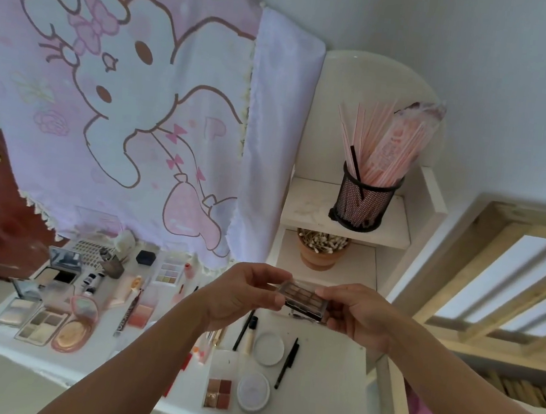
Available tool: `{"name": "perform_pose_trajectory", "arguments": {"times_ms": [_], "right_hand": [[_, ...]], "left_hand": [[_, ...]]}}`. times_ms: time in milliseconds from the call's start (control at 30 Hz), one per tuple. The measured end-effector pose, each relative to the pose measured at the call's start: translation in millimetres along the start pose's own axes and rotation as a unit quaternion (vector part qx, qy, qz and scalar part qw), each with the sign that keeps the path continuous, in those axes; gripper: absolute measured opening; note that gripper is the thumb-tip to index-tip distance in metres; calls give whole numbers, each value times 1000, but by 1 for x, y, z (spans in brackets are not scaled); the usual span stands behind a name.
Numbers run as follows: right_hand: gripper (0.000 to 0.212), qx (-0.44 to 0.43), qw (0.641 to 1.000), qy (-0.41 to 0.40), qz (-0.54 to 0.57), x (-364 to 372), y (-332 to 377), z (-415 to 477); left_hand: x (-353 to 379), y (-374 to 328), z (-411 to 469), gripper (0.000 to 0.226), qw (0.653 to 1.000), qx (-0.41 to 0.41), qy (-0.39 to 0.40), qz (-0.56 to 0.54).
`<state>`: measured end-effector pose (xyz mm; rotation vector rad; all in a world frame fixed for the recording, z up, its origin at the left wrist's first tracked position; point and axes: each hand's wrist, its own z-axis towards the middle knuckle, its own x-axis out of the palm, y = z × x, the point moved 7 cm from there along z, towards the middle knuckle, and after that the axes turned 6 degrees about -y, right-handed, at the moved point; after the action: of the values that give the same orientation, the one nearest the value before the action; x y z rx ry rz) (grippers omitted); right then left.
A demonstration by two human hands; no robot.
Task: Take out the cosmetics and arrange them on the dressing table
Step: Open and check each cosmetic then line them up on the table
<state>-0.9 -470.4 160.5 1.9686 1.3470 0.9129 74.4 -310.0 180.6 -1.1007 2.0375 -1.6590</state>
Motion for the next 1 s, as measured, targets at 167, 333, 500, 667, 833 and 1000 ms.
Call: {"name": "perform_pose_trajectory", "arguments": {"times_ms": [167, 333, 500, 667, 833, 1000], "right_hand": [[27, -33, 998, -13, -57, 6, -1, -7], [28, -151, 971, -16, -182, 11, 12, -23], [41, -193, 950, -22, -245, 21, 14, -28], [34, -218, 937, -25, -270, 23, 16, -30], [23, -238, 929, -17, -282, 24, 19, -36], [33, -239, 933, -18, -270, 19, 20, -36]], "left_hand": [[-5, 3, -2, 44, 1000, 0, -26, -4], [-19, 7, -4, 44, 998, -5, -61, -4], [-23, 8, -6, 48, 998, -5, -66, 3], [-21, 7, -11, 52, 998, 0, -63, 20], [-17, 8, -17, 57, 998, 7, -53, 13], [-14, 11, -23, 55, 999, 10, -49, 10]]}}
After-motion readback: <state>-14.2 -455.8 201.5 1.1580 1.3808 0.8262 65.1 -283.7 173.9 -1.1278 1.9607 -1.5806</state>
